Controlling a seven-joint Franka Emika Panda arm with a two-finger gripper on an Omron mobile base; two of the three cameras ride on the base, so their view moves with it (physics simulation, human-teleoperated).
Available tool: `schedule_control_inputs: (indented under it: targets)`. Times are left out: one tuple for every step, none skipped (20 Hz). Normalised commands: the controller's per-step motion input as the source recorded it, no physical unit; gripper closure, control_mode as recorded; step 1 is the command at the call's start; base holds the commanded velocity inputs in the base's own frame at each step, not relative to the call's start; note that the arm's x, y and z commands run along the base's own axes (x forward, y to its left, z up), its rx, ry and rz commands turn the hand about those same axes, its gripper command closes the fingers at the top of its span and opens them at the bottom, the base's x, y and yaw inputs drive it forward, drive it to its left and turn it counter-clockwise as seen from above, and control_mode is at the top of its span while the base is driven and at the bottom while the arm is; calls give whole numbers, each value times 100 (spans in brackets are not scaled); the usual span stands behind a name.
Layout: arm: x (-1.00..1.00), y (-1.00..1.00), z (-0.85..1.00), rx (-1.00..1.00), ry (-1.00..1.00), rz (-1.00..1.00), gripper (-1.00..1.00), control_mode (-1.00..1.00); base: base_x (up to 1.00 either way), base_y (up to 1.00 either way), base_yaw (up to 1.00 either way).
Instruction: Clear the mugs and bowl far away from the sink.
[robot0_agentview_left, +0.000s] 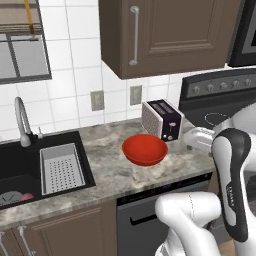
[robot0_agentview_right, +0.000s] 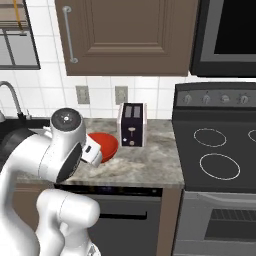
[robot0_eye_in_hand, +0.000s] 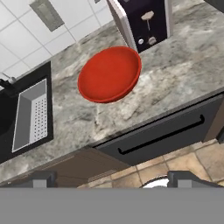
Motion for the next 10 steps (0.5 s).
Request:
schedule_control_inputs:
  targets:
    - [32,-4,-26,1,0,0,-100,-100,0,0,0]
    - [33,0,-32,1,0,0,-100,-100,0,0,0]
    - [26,0,-34,0,0,0,-100,-100,0,0,0]
    - [31,0,-38,0,0,0,-100,-100,0,0,0]
    - [33,0,-36,0,0,0,-100,-100,0,0,0]
    - [31,-1,-36,0,0,0,-100,-100,0,0,0]
    - [34,0,-36,1,1,0,-100,-100,0,0,0]
    - [35,0,-36,1,1,0,-100,-100,0,0,0]
    - [35,0,-34,1,1,0,-100,-100,0,0,0]
    - [36,0,-31,0,0,0,-100,-100,0,0,0]
